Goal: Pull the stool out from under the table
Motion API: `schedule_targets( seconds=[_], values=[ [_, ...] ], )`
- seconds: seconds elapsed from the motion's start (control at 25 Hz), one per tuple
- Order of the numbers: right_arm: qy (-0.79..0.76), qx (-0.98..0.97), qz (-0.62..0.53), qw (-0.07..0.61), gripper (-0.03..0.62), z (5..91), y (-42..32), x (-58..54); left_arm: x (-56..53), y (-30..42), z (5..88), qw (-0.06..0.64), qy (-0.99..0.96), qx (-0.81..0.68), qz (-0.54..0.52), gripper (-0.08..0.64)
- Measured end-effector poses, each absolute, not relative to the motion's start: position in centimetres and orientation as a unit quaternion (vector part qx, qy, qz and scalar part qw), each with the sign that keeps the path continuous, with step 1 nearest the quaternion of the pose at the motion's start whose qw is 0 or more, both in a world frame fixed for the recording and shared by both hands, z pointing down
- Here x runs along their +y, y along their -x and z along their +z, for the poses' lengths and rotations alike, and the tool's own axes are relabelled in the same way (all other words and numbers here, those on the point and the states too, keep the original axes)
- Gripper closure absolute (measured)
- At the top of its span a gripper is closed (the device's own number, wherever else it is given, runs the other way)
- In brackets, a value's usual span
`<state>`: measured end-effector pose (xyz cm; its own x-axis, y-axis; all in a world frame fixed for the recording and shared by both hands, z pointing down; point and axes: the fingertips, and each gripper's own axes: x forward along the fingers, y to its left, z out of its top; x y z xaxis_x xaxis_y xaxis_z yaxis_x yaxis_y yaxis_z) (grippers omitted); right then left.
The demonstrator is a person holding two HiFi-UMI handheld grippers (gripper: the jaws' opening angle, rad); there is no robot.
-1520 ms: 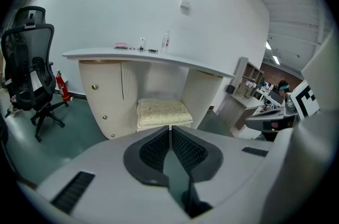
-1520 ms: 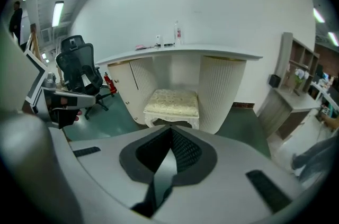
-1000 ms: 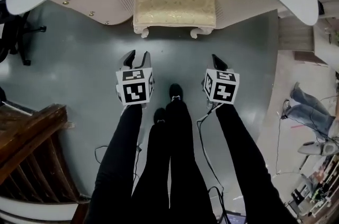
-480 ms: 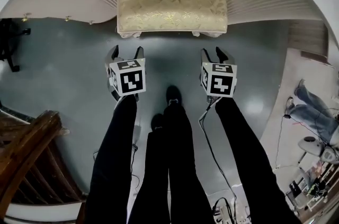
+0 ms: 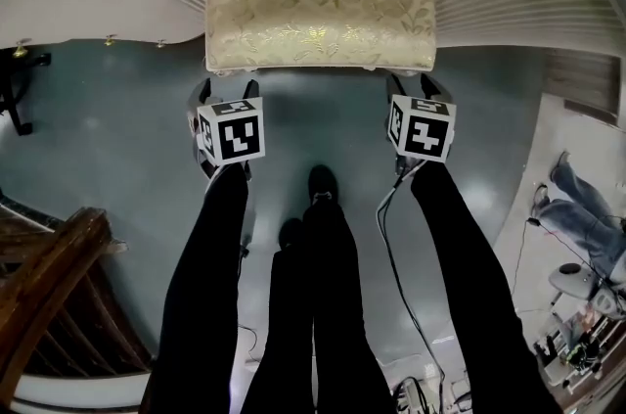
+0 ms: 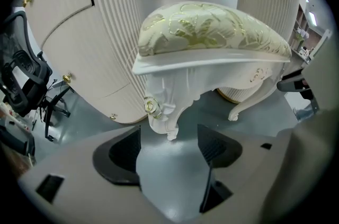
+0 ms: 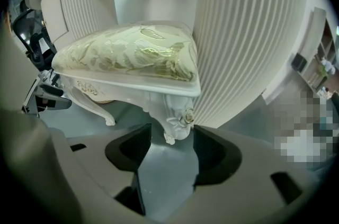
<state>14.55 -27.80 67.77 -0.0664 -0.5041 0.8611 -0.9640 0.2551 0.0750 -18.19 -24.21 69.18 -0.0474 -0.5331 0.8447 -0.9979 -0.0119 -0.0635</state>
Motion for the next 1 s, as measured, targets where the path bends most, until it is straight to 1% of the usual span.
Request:
schedule_targets(
  seconds=[0.36, 1.0],
  values=[
    [-0.528, -0.695, 0.222, 0.435, 0.347, 68.6, -14.6, -29.4, -26.8, 18.9, 70.1, 0.303, -0.614, -0.629, 0.369, 0.221],
    [-0.528, -0.683, 0.227, 0.45, 0.334, 71.1, -14.8, -30.9, -29.0, 18.6, 71.1, 0.273, -0.611, -0.64, 0.376, 0.222]
  ],
)
